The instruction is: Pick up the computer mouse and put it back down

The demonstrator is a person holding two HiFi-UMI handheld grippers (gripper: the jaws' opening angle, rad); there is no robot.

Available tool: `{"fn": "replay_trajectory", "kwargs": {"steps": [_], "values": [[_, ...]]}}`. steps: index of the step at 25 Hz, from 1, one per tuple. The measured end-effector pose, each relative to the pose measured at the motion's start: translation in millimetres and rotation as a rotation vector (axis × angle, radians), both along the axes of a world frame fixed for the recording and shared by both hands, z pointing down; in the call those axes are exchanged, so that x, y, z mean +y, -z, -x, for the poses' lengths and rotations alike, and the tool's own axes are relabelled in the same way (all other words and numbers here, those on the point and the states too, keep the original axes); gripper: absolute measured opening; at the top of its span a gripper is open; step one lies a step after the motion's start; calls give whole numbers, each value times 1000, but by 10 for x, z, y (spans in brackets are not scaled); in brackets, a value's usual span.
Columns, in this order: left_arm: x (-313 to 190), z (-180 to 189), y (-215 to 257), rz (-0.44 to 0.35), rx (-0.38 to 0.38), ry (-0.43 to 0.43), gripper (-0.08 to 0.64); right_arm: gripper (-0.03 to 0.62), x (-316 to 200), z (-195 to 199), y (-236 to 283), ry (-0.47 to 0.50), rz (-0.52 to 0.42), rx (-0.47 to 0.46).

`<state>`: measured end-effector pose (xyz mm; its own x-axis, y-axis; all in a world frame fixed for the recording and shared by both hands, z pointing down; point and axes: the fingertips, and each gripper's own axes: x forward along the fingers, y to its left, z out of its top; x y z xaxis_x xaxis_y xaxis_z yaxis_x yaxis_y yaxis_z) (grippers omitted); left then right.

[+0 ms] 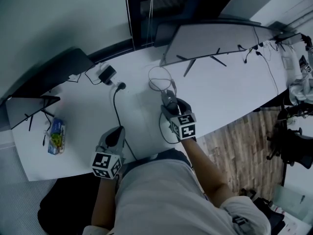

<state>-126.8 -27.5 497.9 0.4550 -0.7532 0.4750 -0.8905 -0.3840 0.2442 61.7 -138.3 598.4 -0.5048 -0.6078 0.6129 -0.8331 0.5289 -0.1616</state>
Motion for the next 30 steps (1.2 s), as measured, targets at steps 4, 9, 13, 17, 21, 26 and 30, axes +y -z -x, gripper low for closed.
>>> {"fn": "replay_trajectory", "kwargs": {"steps": [4, 9, 13, 17, 21, 26, 30], "values": [[-90, -152, 52, -26, 12, -13, 9, 304, 70, -108, 303, 24, -23, -21], [-212, -353, 150, -60, 26, -38, 9, 304, 172, -203, 648, 73, -45, -58], [-280, -485, 242, -89, 38, -55, 9, 302, 269, -320, 930, 97, -78, -77], [-333, -585, 331, -114, 46, -72, 8, 302, 374, -432, 1182, 109, -109, -92], [-370, -707, 392, -139, 53, -100, 8, 302, 482, -556, 1351, 114, -145, -95], [-368, -817, 455, -158, 57, -128, 8, 301, 602, -689, 1517, 103, -185, -111], [-381, -877, 491, -169, 57, -145, 9, 299, 669, -782, 1615, 92, -209, -112]]}}
